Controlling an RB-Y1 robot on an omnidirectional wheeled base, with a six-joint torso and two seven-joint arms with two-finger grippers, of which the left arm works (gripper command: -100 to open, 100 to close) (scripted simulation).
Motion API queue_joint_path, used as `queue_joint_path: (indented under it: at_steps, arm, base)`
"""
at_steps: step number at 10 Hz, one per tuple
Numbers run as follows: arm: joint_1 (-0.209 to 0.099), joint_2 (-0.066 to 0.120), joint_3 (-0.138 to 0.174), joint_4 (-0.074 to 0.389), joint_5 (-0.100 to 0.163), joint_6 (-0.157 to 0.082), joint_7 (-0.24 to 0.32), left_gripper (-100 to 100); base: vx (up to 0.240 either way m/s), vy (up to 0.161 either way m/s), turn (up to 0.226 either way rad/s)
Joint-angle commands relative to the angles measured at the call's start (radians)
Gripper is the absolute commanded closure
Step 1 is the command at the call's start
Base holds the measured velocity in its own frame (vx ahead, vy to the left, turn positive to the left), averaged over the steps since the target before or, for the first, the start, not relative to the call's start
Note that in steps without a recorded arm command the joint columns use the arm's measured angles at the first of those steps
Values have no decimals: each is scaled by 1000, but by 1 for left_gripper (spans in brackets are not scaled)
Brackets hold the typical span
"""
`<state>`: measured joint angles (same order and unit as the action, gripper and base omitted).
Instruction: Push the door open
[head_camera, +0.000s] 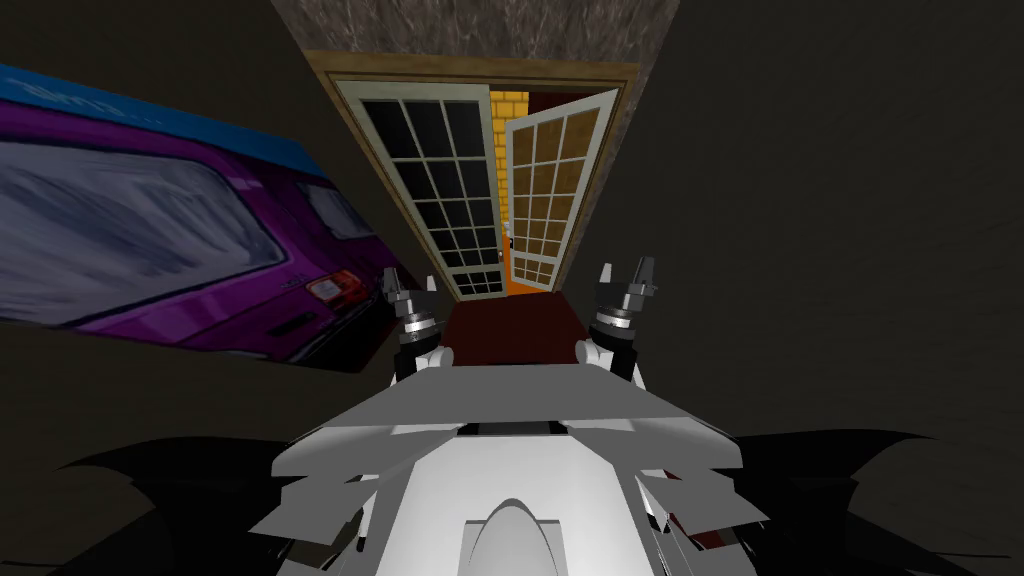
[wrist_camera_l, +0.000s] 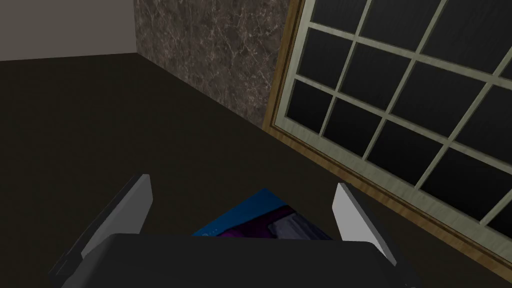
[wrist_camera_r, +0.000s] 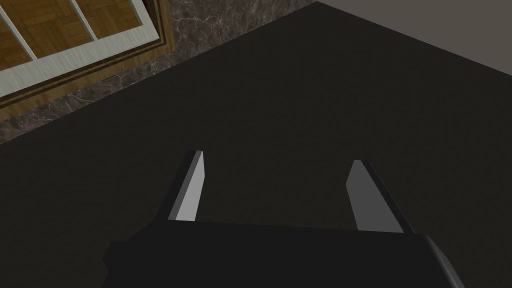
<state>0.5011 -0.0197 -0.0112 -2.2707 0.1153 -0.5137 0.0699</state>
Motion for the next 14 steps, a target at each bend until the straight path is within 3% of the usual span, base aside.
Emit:
queue_joint_path:
  at_steps: [1,3,6,14]
  arm:
    - [-12,12,2,35,14,-9,24,-100]
    - [-23,21,4,66,27,-17,46,-100]
    - [-52,41,9,150,62,-39,104,-100]
    - [-106,69,19,307,128,-80,213,-100]
  base:
    - [28,17,-86]
    - [159,-8,-71]
    - [184,-9,-98]
    - [99,11,-72]
